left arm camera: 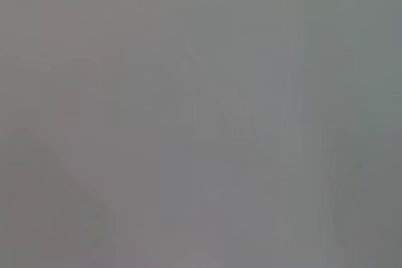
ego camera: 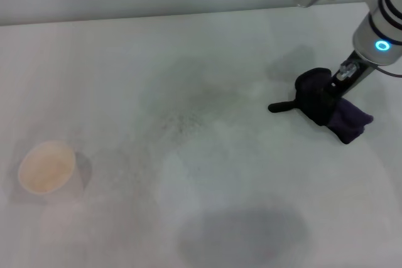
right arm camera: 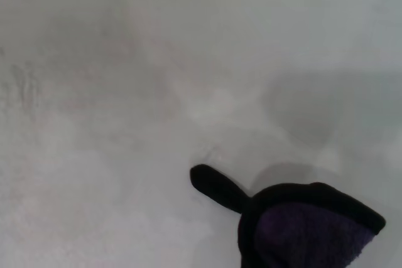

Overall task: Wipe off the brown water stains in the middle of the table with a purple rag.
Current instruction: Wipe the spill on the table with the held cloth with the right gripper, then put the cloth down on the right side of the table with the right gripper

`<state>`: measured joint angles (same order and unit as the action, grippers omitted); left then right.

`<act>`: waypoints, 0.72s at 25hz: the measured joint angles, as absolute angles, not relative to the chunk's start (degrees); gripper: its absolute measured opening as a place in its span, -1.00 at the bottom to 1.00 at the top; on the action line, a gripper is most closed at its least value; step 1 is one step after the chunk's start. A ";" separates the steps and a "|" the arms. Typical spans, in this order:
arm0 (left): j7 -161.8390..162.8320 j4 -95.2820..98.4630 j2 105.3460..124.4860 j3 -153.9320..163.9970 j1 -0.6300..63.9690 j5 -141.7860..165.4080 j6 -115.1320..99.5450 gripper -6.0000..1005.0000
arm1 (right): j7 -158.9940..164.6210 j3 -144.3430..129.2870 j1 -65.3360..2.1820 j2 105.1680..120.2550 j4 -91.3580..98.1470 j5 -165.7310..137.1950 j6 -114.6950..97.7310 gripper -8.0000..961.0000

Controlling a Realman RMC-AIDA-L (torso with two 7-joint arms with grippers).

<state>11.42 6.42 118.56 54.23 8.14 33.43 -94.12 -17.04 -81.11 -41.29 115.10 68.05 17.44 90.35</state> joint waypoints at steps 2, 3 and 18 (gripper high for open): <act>11.42 6.40 118.68 54.23 8.56 33.48 -93.85 0.76 | -17.63 -80.88 -41.04 115.16 67.78 17.34 89.98 -0.63; 11.43 6.38 118.69 54.23 8.63 33.51 -93.85 0.76 | -17.91 -80.84 -40.85 115.18 67.74 17.30 89.58 -0.62; 11.74 6.03 118.85 54.49 8.88 33.90 -93.86 0.76 | -20.89 -78.27 -39.91 115.29 68.03 18.55 88.26 -0.45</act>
<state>11.74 6.03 118.85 54.49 8.88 33.90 -93.86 -20.89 -78.27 -39.91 115.29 68.03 18.55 88.26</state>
